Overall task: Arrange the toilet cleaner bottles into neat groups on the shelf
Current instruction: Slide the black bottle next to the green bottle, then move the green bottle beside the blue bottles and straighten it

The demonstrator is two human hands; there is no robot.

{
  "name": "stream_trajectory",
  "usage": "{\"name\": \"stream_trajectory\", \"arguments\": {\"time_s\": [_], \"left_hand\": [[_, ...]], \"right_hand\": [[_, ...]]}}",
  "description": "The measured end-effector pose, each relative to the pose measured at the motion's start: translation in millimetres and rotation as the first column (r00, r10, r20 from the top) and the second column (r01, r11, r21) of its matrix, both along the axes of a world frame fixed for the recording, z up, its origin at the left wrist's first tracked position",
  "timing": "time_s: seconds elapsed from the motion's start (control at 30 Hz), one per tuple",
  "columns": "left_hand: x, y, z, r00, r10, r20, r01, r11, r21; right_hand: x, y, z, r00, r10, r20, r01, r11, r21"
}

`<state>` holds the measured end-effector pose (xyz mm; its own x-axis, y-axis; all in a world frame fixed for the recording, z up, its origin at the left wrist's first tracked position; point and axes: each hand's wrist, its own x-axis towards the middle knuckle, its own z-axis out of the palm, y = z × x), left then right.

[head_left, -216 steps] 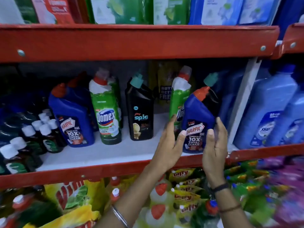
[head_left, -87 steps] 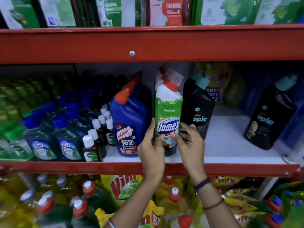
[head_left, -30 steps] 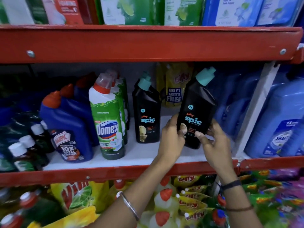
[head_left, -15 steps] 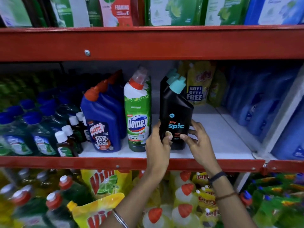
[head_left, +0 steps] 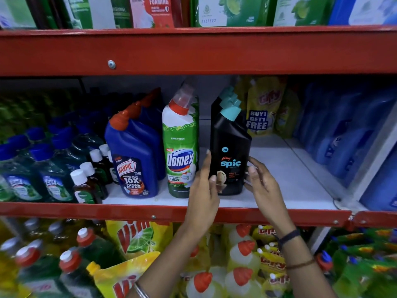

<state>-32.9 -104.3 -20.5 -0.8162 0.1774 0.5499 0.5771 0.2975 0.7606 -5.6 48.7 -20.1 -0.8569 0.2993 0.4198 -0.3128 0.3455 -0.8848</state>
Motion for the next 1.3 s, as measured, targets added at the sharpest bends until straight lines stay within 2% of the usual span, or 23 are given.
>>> {"name": "stream_trajectory", "arguments": {"time_s": [0.33,0.57,0.67,0.77,0.87,0.97,1.07,1.17,1.3], "left_hand": [[-2.3,-4.2,3.7,0.999,-0.045,0.006,0.046,0.999,-0.025],[2.6,-8.2,6.4,0.997,-0.07,0.009,0.07,0.997,-0.016],[10.9,-14.5,6.4,0.997,-0.076,-0.026,0.078,0.994,0.079],[21.8,-30.4,0.4,0.997,0.03,-0.067,-0.012,0.966,0.26],[22.0,-51.2,2.2,0.986,0.128,-0.104,-0.079,0.921,0.382],[9.2,-65.4,3.8,0.997,0.068,-0.042,-0.048,0.926,0.373],[-5.1,-74.7,0.9,0.998,-0.02,0.052,0.001,0.936,0.353],[-12.9,-78.3,0.4,0.992,-0.055,0.116,0.018,0.953,0.301],[-14.2,-80.1,2.2,0.984,-0.098,0.146,0.056,0.962,0.269]], "right_hand": [[8.3,-4.3,2.0,0.999,0.034,0.0,-0.033,0.998,-0.058],[12.4,-10.3,5.6,1.0,-0.005,0.022,0.007,0.998,-0.06],[16.7,-19.0,2.0,0.996,-0.087,-0.015,0.086,0.994,-0.063],[26.9,-42.4,-0.4,0.954,-0.212,-0.211,0.184,0.972,-0.143],[29.1,-77.5,-3.1,0.959,-0.082,-0.272,0.052,0.992,-0.116],[15.1,-109.4,-8.6,0.985,0.11,-0.136,-0.12,0.99,-0.07],[-0.5,-126.3,-6.8,0.99,0.132,-0.047,-0.136,0.987,-0.089],[-12.2,-129.4,-0.7,0.987,0.158,-0.034,-0.162,0.973,-0.164],[-16.5,-131.5,0.5,0.988,0.144,-0.049,-0.15,0.975,-0.161]]}}
